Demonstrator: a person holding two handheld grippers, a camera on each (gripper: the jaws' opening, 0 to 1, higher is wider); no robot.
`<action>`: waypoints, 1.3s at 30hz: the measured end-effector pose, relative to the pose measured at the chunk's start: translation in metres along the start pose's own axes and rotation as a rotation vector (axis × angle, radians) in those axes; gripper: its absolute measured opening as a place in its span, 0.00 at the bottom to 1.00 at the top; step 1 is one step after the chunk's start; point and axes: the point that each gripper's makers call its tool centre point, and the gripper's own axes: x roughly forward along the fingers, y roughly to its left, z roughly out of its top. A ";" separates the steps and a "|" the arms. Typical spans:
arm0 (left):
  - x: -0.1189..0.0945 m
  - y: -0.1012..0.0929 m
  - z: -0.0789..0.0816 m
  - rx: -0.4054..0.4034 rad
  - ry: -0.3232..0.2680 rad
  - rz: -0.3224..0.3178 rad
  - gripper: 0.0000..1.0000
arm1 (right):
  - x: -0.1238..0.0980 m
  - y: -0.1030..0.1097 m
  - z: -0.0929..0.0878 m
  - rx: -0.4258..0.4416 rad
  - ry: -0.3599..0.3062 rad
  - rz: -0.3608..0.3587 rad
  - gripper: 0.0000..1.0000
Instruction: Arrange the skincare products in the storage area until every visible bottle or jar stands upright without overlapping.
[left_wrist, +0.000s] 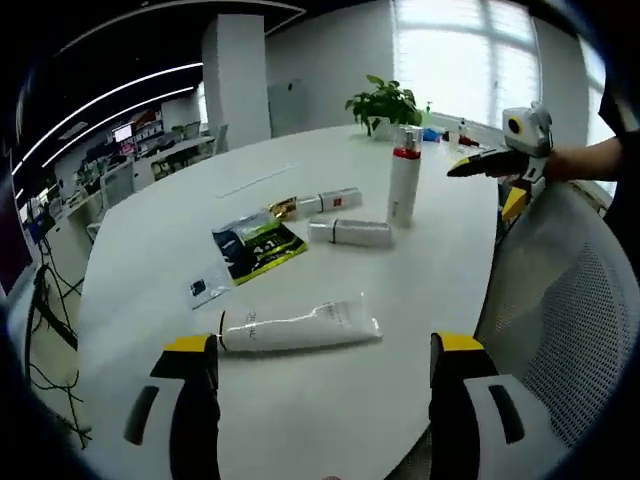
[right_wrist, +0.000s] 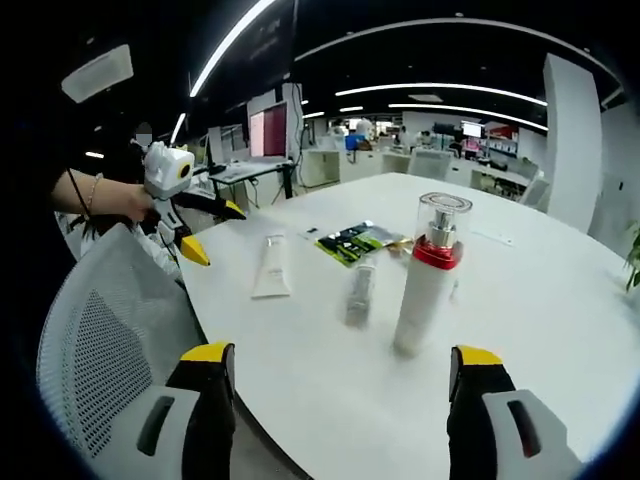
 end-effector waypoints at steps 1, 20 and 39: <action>0.003 0.001 -0.002 0.021 0.027 -0.013 0.77 | 0.000 0.000 0.000 0.000 0.001 0.002 0.93; 0.048 0.017 0.010 0.205 0.147 -0.127 0.72 | 0.001 0.000 -0.002 0.030 0.002 0.005 0.92; 0.082 0.026 -0.020 0.286 0.303 -0.207 0.65 | 0.001 -0.003 -0.001 0.069 -0.007 0.014 0.91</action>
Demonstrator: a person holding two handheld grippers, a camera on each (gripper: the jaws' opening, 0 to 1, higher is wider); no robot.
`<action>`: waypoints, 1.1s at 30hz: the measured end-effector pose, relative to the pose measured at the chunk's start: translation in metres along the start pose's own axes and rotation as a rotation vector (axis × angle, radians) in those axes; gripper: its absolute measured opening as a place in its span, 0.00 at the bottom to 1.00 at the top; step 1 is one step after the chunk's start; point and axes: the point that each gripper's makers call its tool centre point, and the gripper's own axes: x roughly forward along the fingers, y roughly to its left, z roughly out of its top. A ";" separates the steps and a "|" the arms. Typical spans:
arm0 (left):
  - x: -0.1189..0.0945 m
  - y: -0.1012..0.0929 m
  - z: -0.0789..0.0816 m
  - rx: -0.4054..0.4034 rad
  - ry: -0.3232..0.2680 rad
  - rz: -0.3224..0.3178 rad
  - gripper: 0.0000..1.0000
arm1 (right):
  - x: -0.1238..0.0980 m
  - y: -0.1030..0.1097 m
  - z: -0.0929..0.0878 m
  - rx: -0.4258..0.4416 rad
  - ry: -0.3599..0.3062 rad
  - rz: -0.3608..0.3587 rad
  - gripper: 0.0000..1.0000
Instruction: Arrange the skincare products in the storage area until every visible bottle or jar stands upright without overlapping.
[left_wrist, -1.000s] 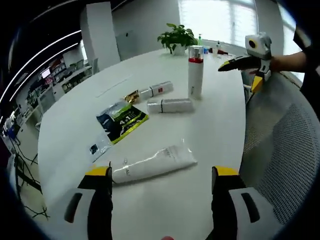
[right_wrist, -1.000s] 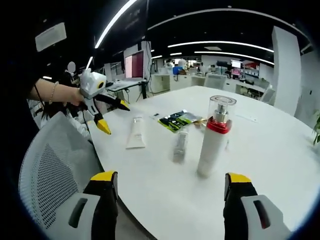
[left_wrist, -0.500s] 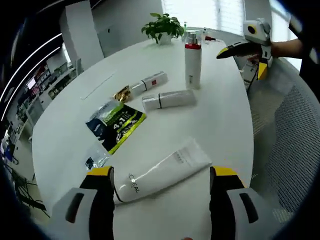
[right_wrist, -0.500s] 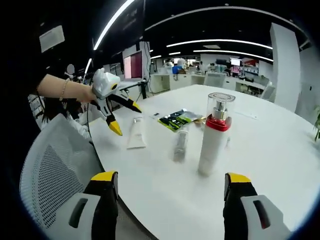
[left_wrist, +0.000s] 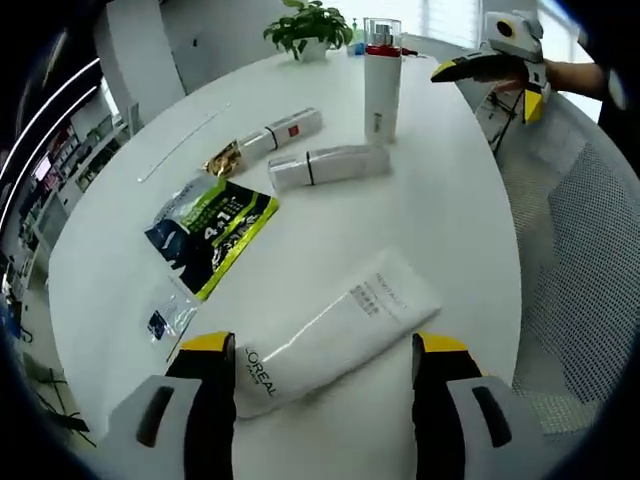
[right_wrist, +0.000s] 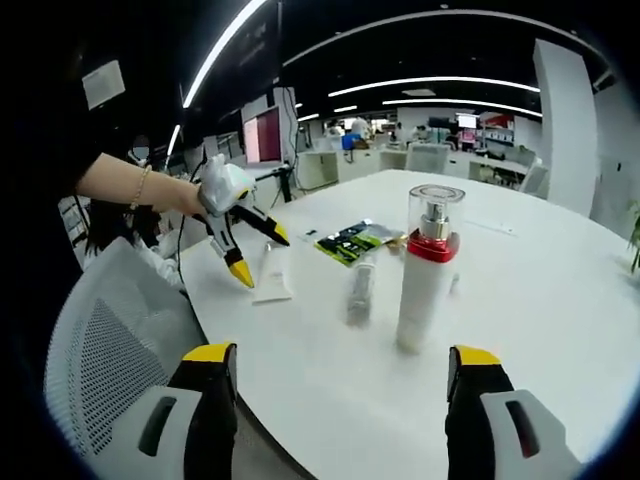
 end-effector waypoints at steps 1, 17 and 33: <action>0.001 0.000 0.000 0.008 0.002 -0.001 0.65 | 0.000 0.000 0.000 0.001 0.000 -0.001 0.91; 0.006 -0.007 0.004 -0.071 0.005 -0.025 0.50 | 0.001 -0.004 -0.001 0.013 0.006 -0.009 0.90; 0.011 0.002 0.004 -0.118 -0.009 0.007 0.40 | 0.002 -0.004 -0.003 0.015 0.017 -0.010 0.89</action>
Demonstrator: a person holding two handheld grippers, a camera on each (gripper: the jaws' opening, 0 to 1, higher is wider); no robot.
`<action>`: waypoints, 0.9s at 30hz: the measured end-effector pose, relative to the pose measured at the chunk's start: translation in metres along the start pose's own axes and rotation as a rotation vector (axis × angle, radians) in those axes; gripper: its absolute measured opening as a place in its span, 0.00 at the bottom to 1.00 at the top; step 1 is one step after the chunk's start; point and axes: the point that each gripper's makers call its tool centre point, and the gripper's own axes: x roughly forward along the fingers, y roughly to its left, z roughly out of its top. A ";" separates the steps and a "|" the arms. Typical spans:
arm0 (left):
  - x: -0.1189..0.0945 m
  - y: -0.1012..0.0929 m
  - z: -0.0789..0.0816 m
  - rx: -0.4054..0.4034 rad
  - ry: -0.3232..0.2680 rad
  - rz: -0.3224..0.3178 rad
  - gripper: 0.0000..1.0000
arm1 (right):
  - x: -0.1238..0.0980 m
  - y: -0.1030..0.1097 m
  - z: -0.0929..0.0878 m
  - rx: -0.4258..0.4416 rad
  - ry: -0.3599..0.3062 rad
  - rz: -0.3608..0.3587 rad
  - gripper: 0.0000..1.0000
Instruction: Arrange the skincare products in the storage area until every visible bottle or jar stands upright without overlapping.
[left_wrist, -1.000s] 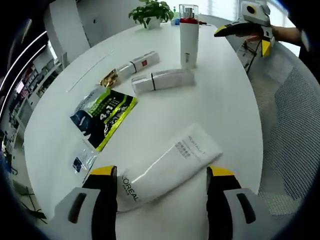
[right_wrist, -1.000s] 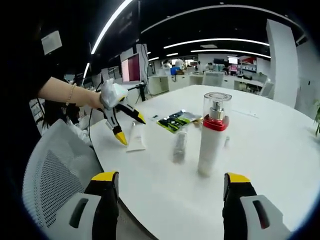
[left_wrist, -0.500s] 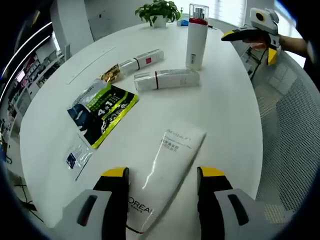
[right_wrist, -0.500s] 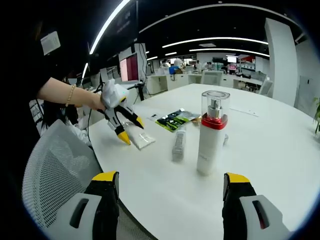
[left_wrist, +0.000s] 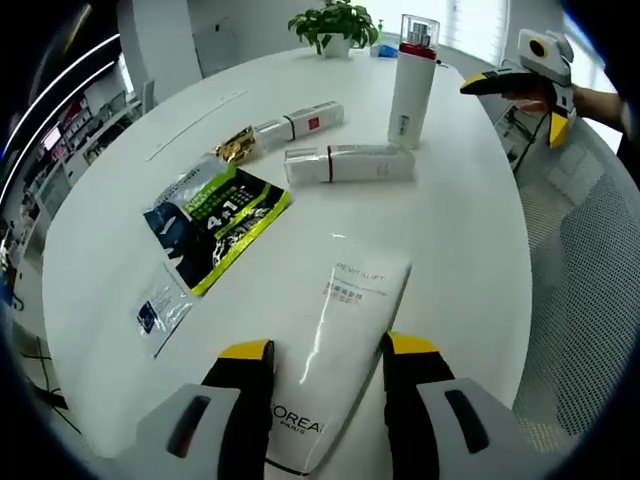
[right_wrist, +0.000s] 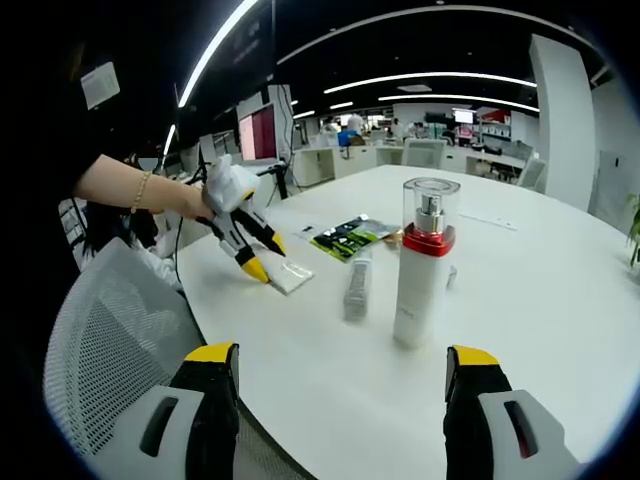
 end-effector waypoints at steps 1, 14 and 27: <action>0.000 -0.001 0.000 0.005 0.000 0.000 0.40 | 0.000 0.000 0.000 0.000 0.000 0.000 0.89; 0.000 0.002 0.002 -0.013 -0.013 0.061 0.30 | -0.001 0.004 0.003 0.011 -0.012 0.026 0.83; -0.011 0.000 0.011 -0.050 -0.065 0.116 0.28 | -0.004 0.009 0.010 -0.023 -0.004 0.054 0.77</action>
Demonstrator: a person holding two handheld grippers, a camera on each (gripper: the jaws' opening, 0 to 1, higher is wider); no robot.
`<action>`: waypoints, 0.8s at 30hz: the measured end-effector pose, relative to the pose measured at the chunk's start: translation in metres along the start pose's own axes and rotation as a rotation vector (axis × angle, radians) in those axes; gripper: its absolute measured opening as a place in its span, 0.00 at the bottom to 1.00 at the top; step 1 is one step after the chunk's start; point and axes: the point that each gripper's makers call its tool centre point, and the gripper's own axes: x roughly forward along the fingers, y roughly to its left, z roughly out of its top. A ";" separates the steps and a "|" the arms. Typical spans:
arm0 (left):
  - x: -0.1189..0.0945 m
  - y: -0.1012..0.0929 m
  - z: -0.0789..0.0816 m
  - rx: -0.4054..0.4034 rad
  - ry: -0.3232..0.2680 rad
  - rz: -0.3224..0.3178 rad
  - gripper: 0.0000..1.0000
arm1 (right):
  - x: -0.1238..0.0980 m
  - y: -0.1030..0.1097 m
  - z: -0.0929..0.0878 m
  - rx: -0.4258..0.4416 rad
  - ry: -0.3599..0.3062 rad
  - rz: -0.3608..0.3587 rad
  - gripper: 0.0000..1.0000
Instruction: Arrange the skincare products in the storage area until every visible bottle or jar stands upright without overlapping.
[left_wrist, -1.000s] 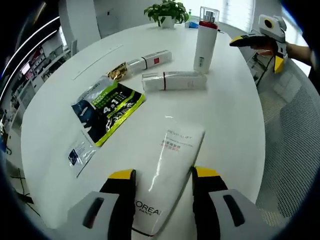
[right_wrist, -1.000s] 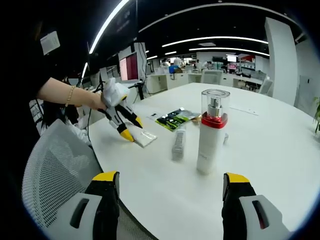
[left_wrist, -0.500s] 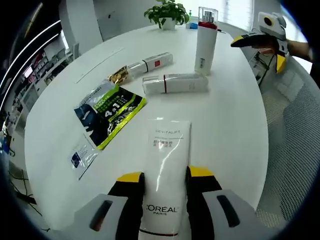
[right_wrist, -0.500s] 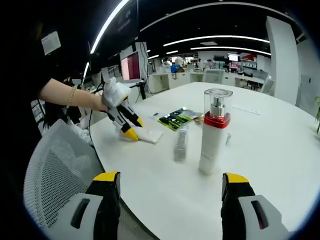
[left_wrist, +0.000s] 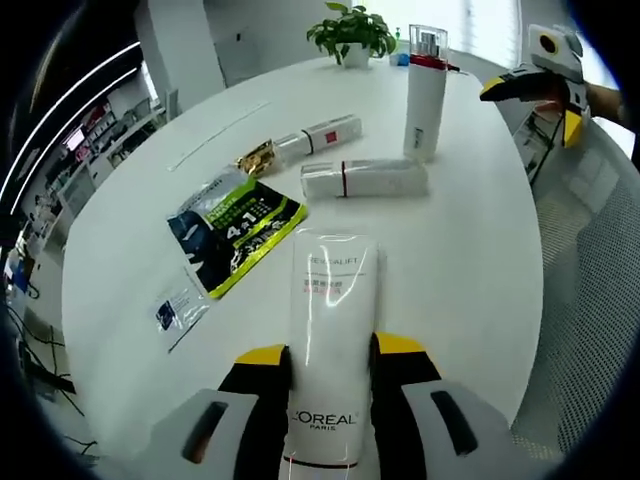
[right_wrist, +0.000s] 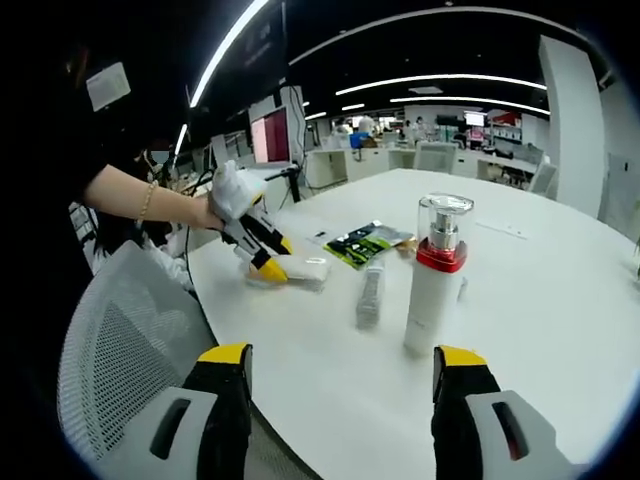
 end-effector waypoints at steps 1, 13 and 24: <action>-0.002 -0.001 0.001 -0.011 -0.007 0.003 0.28 | 0.000 0.001 0.003 0.001 -0.005 0.002 0.77; -0.023 -0.010 0.018 -0.081 -0.113 0.048 0.28 | 0.013 0.032 0.039 -0.006 -0.085 0.069 0.76; -0.046 -0.022 0.040 -0.194 -0.244 0.083 0.28 | 0.021 0.050 0.053 0.066 -0.142 0.096 0.72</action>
